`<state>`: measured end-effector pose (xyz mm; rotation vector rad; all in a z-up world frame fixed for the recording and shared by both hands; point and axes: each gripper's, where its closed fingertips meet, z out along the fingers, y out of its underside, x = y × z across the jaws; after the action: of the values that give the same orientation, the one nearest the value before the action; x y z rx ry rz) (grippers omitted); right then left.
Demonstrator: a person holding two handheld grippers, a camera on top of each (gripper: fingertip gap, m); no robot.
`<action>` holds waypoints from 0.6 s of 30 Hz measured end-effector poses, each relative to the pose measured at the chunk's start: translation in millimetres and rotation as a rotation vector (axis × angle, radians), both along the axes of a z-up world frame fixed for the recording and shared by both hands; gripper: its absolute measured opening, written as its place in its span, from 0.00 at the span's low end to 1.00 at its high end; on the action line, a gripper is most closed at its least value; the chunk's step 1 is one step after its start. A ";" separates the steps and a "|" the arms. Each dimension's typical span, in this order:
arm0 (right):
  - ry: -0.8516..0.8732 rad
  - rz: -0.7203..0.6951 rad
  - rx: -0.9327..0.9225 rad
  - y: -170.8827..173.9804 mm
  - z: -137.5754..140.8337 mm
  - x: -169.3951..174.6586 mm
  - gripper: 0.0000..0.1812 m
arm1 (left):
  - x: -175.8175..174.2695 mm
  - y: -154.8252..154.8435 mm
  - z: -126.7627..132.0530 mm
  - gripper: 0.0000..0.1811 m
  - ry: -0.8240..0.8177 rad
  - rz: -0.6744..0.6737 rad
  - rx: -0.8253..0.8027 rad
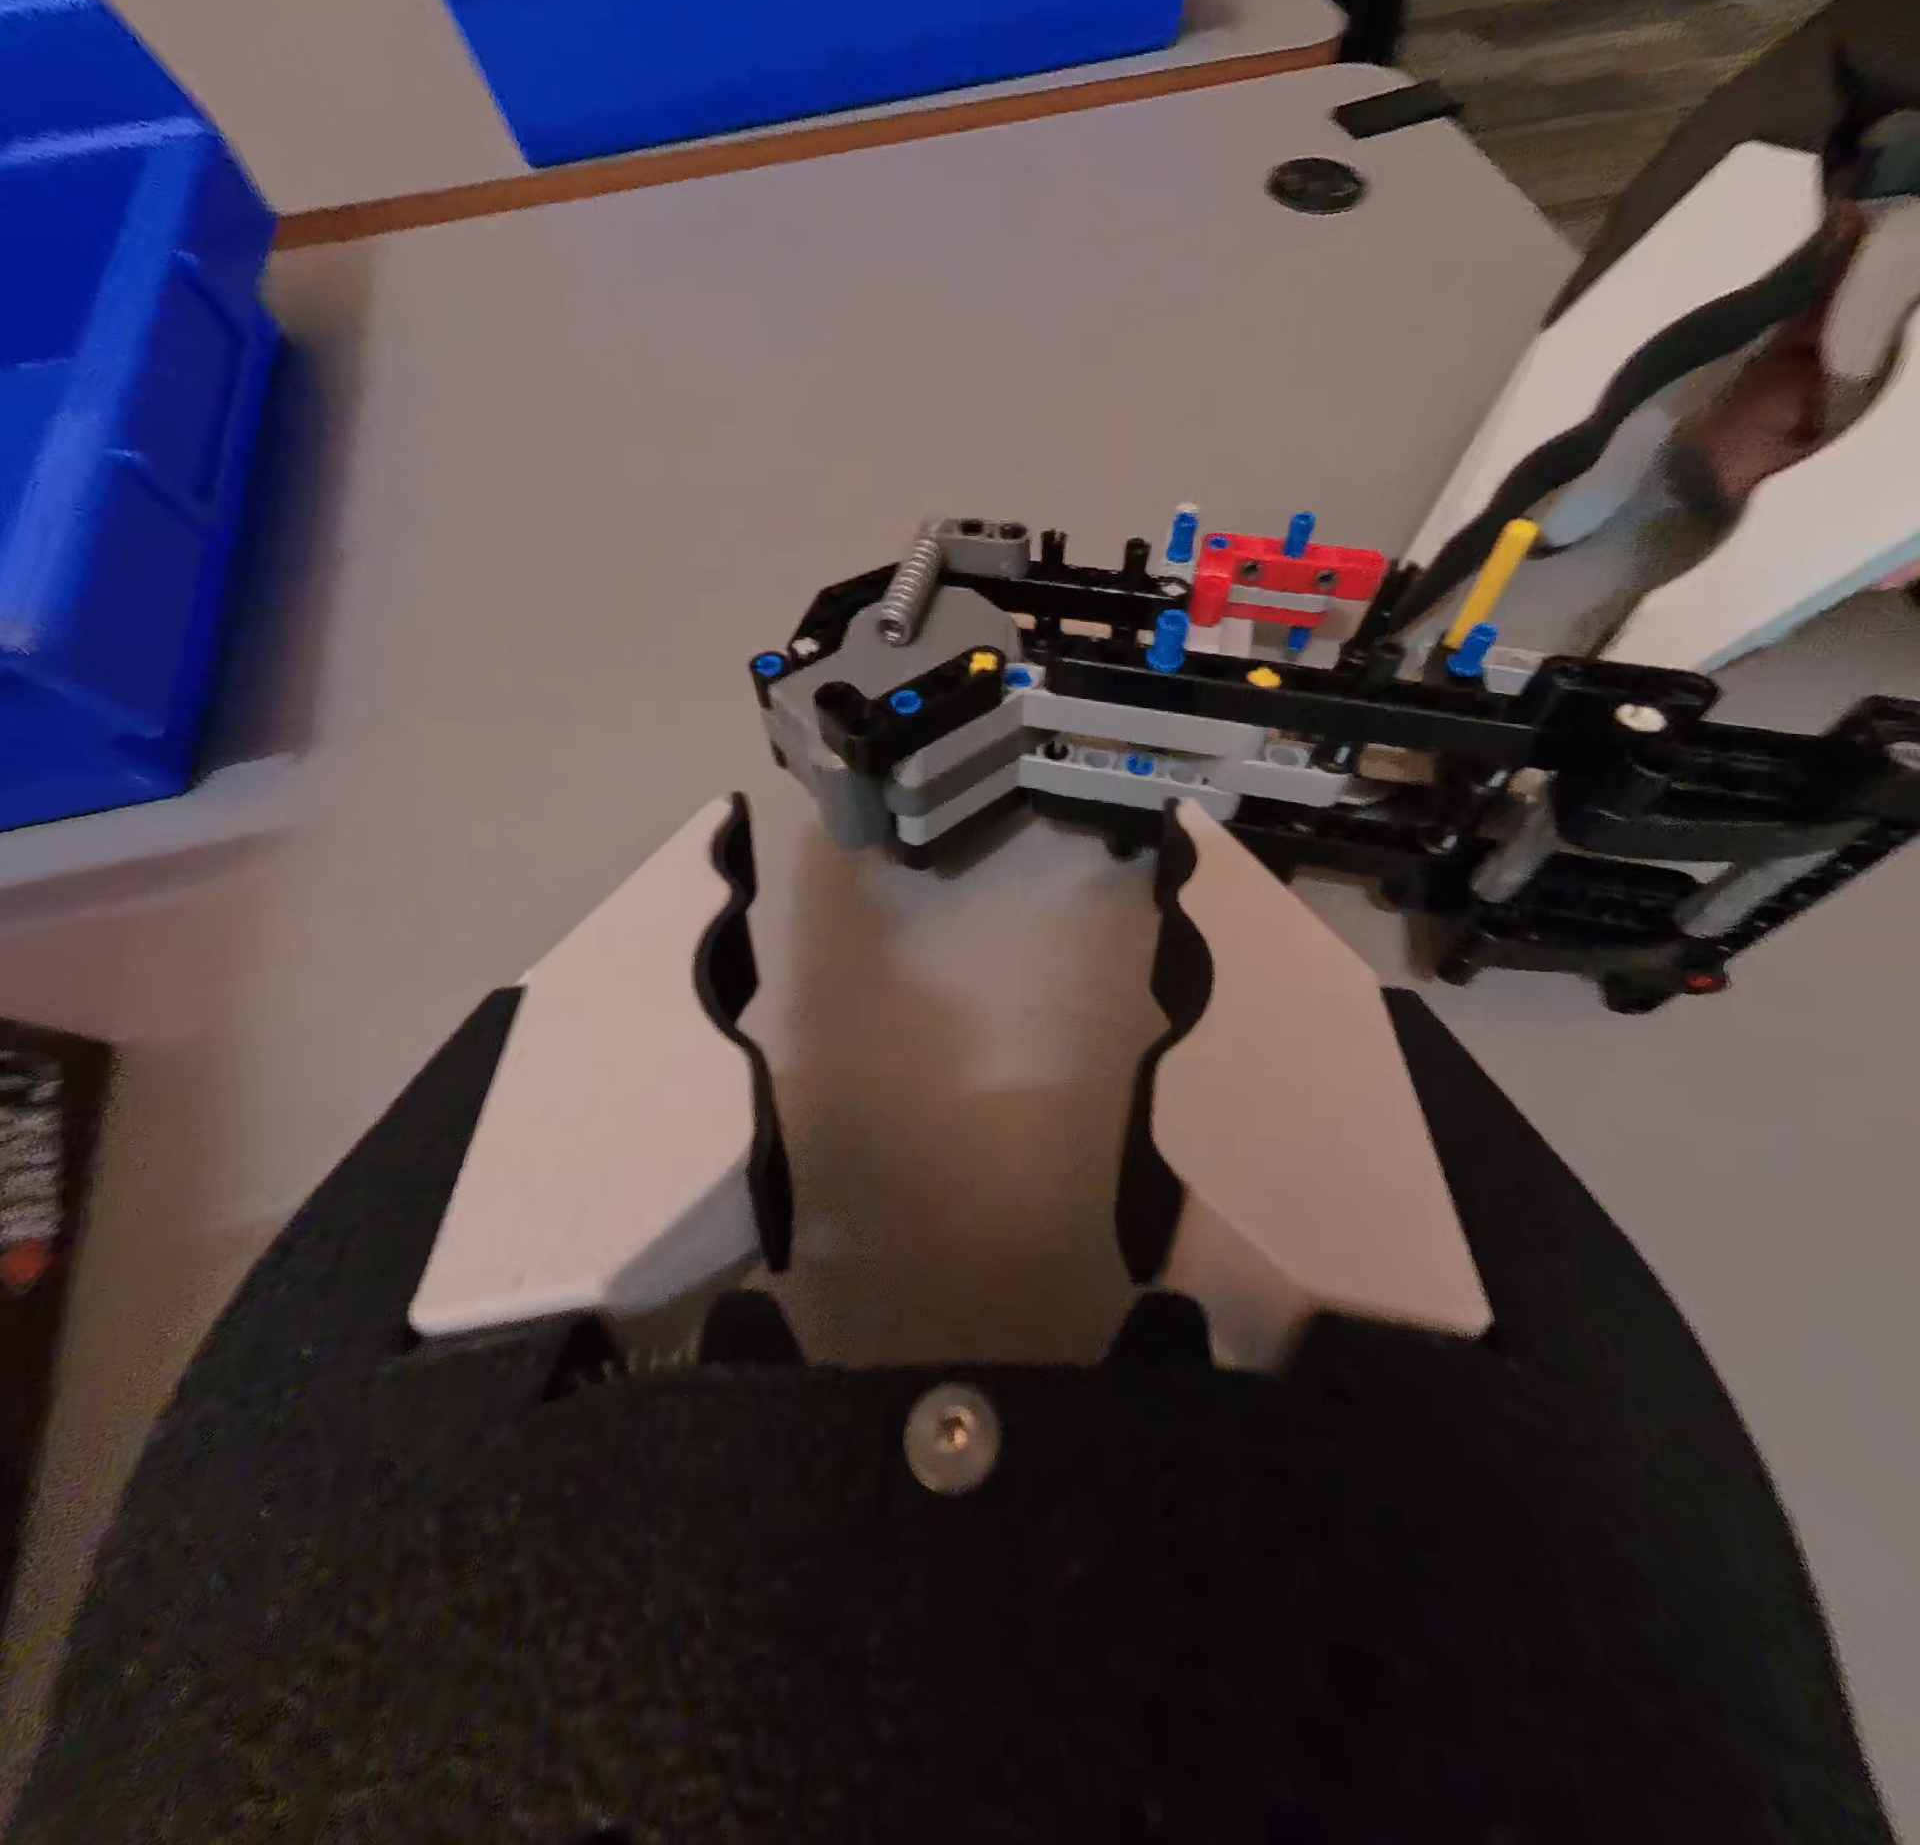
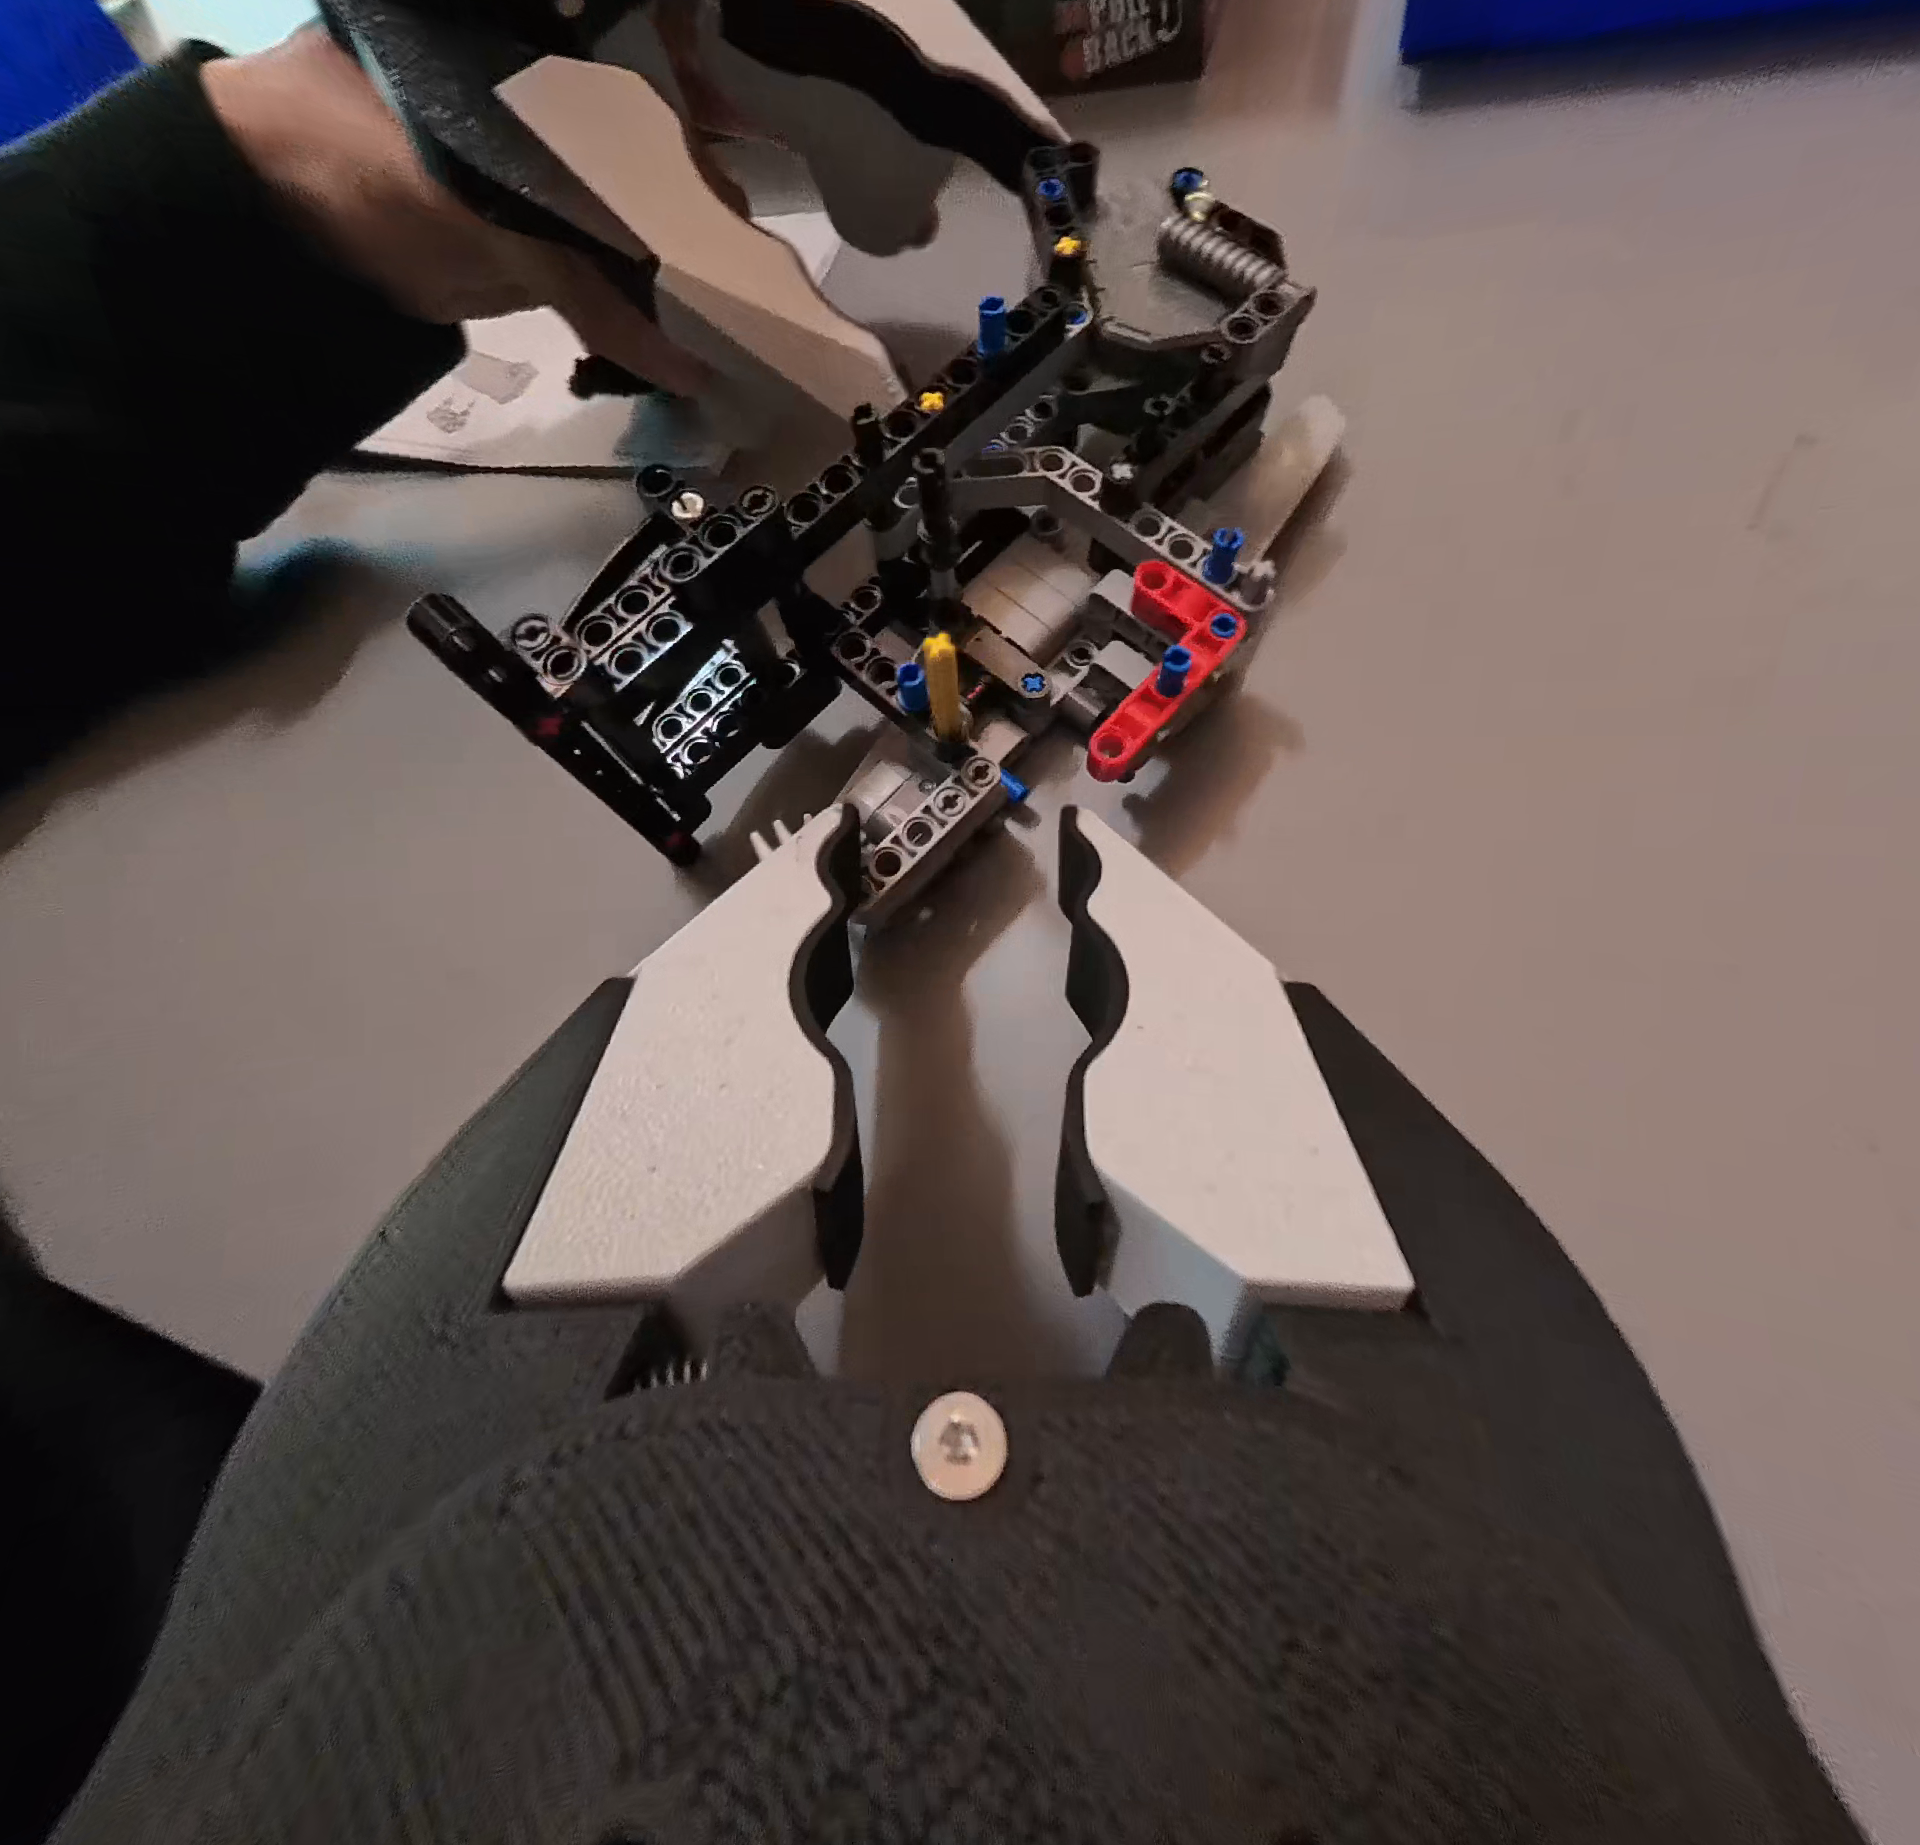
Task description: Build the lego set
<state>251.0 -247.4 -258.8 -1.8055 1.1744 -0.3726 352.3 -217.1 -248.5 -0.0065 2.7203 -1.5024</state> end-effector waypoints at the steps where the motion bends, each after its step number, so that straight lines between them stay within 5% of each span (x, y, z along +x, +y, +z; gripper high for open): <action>1: 0.011 0.015 0.009 3.0 0.2 -3.7 0.20 | -4.7 -0.8 -0.6 0.37 0.029 -0.038 -0.003; 11: 0.028 0.073 0.015 27.2 14.2 -33.2 0.26 | -3.1 -8.8 8.3 0.32 -0.112 -0.243 -0.005; 18: 0.060 0.058 0.016 41.7 -1.2 -38.0 0.27 | -21.0 -19.5 2.4 0.39 0.137 -0.432 -0.014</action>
<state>212.9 -205.7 -259.9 -1.8441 1.1601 -0.2766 331.4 -236.7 -246.1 0.5290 2.9557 -1.6695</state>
